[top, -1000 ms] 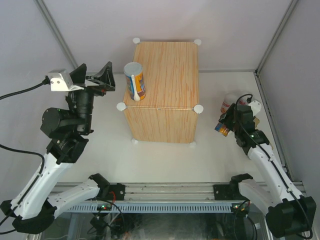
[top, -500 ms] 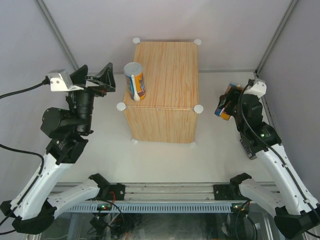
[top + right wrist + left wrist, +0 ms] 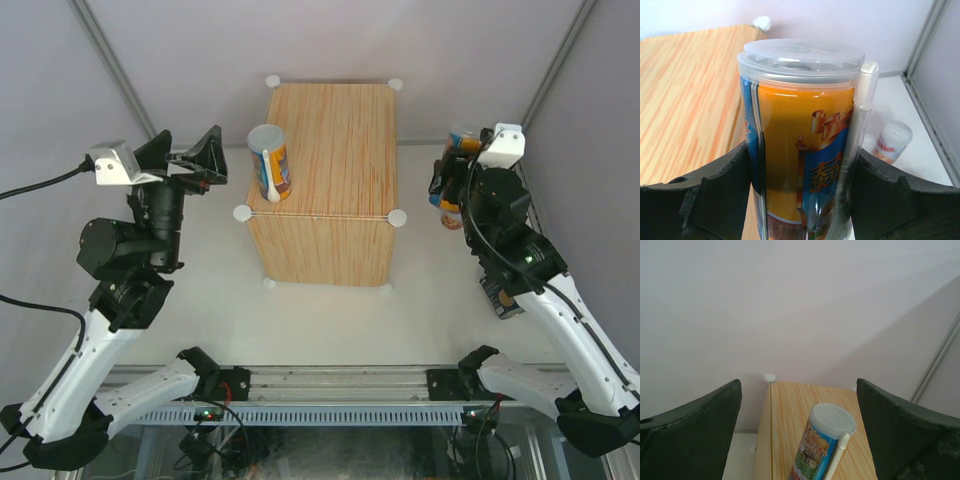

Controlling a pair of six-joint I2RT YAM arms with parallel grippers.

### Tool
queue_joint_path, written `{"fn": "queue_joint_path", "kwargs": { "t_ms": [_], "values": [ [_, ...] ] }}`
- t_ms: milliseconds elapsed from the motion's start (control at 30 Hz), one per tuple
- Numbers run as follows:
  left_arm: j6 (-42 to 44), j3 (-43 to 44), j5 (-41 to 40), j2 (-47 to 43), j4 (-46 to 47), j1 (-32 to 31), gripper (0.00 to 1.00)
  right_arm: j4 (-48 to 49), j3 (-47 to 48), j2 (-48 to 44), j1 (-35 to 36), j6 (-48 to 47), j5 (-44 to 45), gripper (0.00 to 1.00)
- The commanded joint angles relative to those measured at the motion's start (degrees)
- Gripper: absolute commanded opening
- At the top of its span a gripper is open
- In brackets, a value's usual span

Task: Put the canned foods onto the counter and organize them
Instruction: Pick up the canned food from the center of the board, then place the canned food on the counter.

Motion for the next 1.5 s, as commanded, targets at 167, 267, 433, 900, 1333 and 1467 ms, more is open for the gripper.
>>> {"fn": "queue_joint_path", "kwargs": {
  "t_ms": [167, 267, 433, 900, 1333, 1467],
  "values": [
    [0.0, 1.5, 1.2, -0.1, 1.3, 1.1, 1.00, 19.4, 10.7, 5.6, 8.7, -13.7, 3.5, 0.00],
    [-1.3, 1.0, 1.8, -0.3, 0.9, 1.1, 1.00, 20.7, 12.7, 8.1, 10.6, -14.9, 2.6, 0.00],
    [-2.8, 0.3, 2.0, -0.9, 0.6, 1.1, 1.00, 23.5, 14.2, 11.9, 13.2, -15.6, 1.3, 0.00],
    [-4.4, 1.9, 3.9, -0.3, -1.3, 1.1, 1.00, 35.0, 10.6, 17.9, 19.9, -19.9, -0.7, 0.00],
    [-4.3, 2.4, 4.6, -0.2, -2.8, 1.1, 1.00, 42.8, 3.8, 17.9, 21.8, -20.4, -0.7, 0.00],
    [-4.2, 2.4, 4.7, 0.0, -3.2, 1.1, 1.00, 45.2, 2.6, 18.5, 21.6, -21.0, -0.5, 0.00]
  ]
}}
